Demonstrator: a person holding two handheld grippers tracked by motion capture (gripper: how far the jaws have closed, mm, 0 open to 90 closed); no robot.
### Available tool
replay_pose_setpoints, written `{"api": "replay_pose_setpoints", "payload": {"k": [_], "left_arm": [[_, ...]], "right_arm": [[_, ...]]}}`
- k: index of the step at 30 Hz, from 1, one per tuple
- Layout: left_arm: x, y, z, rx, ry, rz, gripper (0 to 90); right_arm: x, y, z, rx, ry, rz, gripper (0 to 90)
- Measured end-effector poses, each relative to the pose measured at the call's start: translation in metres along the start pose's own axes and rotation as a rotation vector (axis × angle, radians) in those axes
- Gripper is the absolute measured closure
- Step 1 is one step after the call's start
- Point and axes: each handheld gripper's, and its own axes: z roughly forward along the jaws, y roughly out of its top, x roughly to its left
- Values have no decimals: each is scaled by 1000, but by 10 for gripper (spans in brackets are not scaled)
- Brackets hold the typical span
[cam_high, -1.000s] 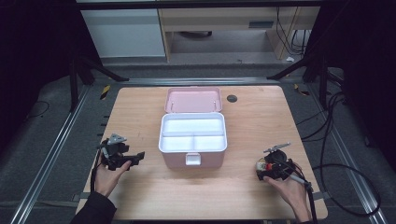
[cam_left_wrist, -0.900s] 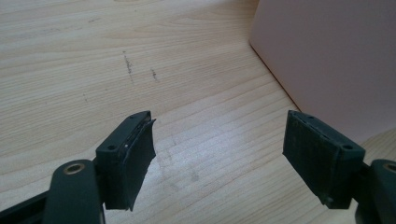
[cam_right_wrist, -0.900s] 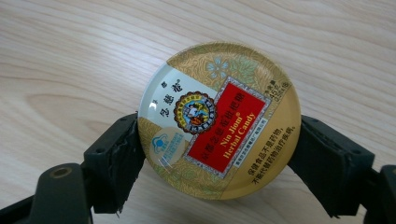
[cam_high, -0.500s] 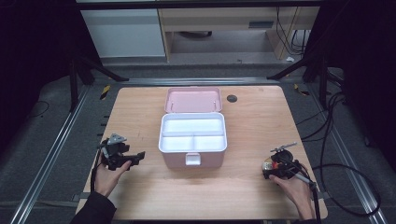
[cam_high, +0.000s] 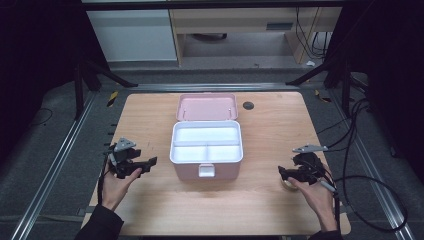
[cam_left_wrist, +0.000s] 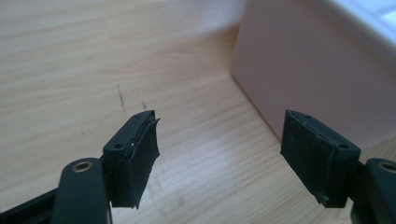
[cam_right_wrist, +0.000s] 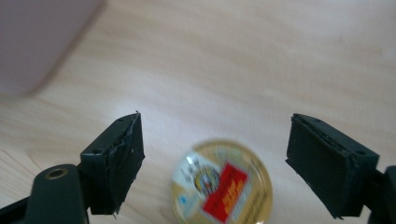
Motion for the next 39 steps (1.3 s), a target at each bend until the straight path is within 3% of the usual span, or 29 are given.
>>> {"api": "replay_pose_setpoints", "payload": {"k": [2, 3, 4, 5, 6, 7, 8, 11, 14, 15, 17, 24, 30, 34, 39], "left_arm": [[-7, 11, -4, -29, -12, 25, 288], [-7, 11, -4, -29, -12, 25, 291], [-10, 15, -5, -38, -14, 33, 292], [-13, 19, -6, -47, -18, 41, 292], [-18, 25, -8, -65, -28, 55, 299], [-18, 25, -8, -65, -28, 55, 300], [-22, 31, -9, -80, -37, 63, 302], [-25, 37, -9, -92, -50, 63, 308], [-31, 42, -5, -94, -70, 69, 326], [-32, 43, -3, -86, -80, 78, 326], [-39, 45, 4, -69, -108, 92, 343], [-46, 45, 19, -22, -120, 113, 428], [-48, 47, 28, -9, -151, 114, 526], [-48, 50, 31, -6, -127, 122, 541], [-44, 51, 34, -13, -135, 105, 564]], "right_arm": [[6, 11, -3, -54, 9, -22, 215], [6, 11, -3, -54, 9, -22, 215], [13, 22, -7, -113, 33, -37, 229], [13, 22, -7, -113, 33, -37, 229], [21, 34, -8, -156, 79, -55, 242], [21, 34, -8, -156, 79, -55, 242], [30, 46, -8, -188, 124, -68, 246], [40, 57, -6, -218, 164, -72, 249], [63, 75, 1, -241, 215, -106, 255], [63, 75, 1, -241, 215, -106, 255], [77, 83, 8, -243, 236, -132, 273], [92, 86, 28, -202, 243, -155, 361], [93, 83, 36, -174, 242, -163, 432], [95, 81, 40, -171, 246, -172, 499], [95, 81, 40, -170, 249, -161, 511]]}}
